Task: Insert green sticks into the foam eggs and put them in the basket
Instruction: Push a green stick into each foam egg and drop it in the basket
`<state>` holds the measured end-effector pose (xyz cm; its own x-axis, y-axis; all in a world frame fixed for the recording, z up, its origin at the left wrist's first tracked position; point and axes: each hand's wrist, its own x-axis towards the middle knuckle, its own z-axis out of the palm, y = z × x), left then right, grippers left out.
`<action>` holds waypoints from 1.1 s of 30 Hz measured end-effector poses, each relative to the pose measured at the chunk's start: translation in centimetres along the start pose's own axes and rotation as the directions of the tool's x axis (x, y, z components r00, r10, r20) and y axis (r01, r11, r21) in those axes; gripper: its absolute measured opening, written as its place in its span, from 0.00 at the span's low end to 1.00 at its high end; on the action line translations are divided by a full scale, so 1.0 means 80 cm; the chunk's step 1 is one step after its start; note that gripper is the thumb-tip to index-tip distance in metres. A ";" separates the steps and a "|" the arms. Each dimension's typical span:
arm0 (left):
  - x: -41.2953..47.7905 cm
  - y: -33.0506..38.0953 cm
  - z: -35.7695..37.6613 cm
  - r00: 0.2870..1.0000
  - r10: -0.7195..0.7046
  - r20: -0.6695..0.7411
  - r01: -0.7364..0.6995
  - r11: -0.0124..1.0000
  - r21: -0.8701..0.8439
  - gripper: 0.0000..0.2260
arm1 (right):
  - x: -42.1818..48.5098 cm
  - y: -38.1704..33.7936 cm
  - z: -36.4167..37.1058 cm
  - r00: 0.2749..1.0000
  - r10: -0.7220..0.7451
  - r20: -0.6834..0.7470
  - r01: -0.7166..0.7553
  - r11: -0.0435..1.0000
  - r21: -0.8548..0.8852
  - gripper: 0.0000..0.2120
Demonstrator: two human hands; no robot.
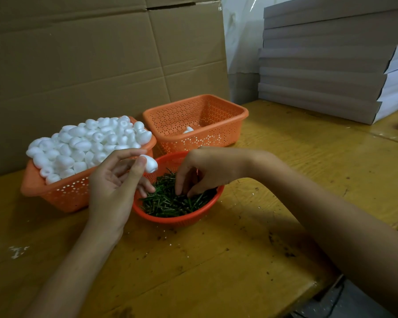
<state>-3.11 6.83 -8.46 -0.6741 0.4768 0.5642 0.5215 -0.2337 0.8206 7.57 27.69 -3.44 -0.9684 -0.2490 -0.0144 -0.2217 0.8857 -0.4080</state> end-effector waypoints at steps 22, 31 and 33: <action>-0.003 -0.001 -0.001 0.997 -0.060 -0.043 0.054 0.989 -0.141 0.08 | 0.008 -0.005 0.007 0.926 -0.002 -0.378 0.047 0.993 0.109 0.06; -0.001 -0.004 -0.003 0.997 -0.061 -0.043 0.056 0.991 -0.119 0.09 | 0.012 -0.006 0.013 0.918 -0.024 -0.396 0.089 0.985 0.148 0.05; 0.000 -0.005 -0.004 0.997 -0.065 -0.037 0.060 0.991 -0.122 0.09 | 0.013 -0.005 0.013 0.920 -0.022 -0.391 0.090 0.984 0.156 0.06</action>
<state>-3.51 6.66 -8.79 -0.7258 0.4590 0.5124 0.4120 -0.3064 0.8581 6.80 26.67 -4.28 -0.9309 -0.0957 0.3526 -0.2875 0.7874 -0.5453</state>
